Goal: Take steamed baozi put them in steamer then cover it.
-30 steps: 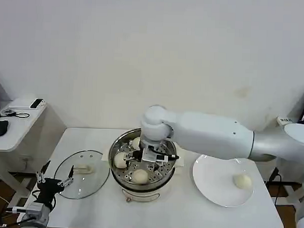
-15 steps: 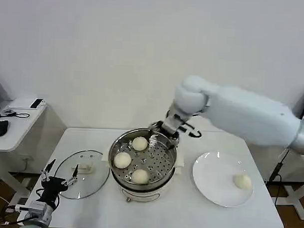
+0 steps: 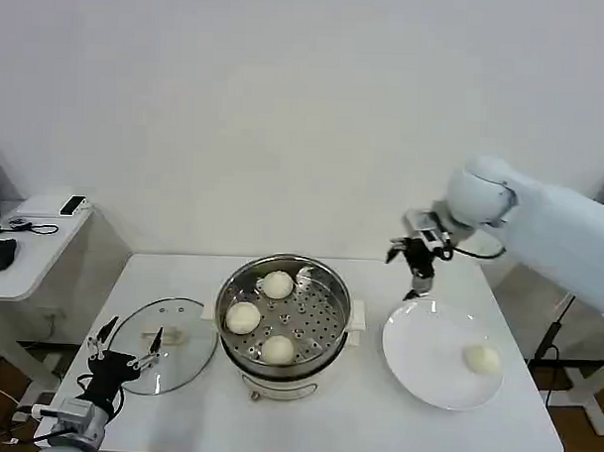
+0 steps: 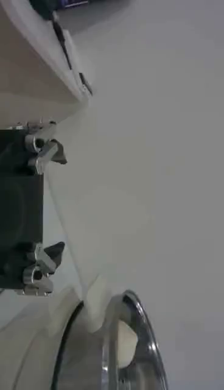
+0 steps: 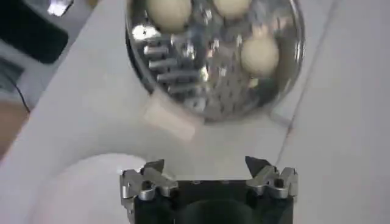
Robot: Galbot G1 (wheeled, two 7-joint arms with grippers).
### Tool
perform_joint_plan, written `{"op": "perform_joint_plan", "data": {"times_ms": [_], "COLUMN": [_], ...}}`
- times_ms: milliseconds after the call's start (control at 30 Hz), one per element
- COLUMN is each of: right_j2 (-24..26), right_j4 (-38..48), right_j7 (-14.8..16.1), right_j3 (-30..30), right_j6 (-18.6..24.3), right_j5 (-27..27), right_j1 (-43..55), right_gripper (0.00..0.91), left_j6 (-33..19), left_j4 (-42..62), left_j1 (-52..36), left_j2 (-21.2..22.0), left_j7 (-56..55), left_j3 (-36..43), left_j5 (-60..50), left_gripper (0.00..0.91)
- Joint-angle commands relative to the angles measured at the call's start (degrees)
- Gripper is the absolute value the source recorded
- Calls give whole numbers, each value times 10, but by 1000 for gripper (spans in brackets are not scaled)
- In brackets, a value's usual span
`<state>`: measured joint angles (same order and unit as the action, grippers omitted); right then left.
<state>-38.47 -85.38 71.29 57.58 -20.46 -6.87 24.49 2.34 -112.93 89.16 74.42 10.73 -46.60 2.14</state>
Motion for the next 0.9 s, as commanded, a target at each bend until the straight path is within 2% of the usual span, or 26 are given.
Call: {"op": "perform_joint_plan", "data": {"times_ms": [33,233,500,900], "right_j2": [72,81,83,83], "right_j4": [29,45,59,83], "right_j7": [3,5,5,-1], "right_j3": [-70,-102,-135,-178], "right_j6": [-70,-42,-29,-17], "right_j5": [73,136,170,214], "right_j1": [-126,-191,-263,-319], "right_gripper": [907,907,907,907], "left_j6": [2,2,1,0], "left_j4": [0,5,12,16], "left_j1": [2,4,3,5], "left_j2": [0,0,3,2], "left_j7": [1,1,0,-1], "left_j3": [0,3,8,5], "left_j5": [8,6,0,-2], "left_gripper": [907,907,907,907]}}
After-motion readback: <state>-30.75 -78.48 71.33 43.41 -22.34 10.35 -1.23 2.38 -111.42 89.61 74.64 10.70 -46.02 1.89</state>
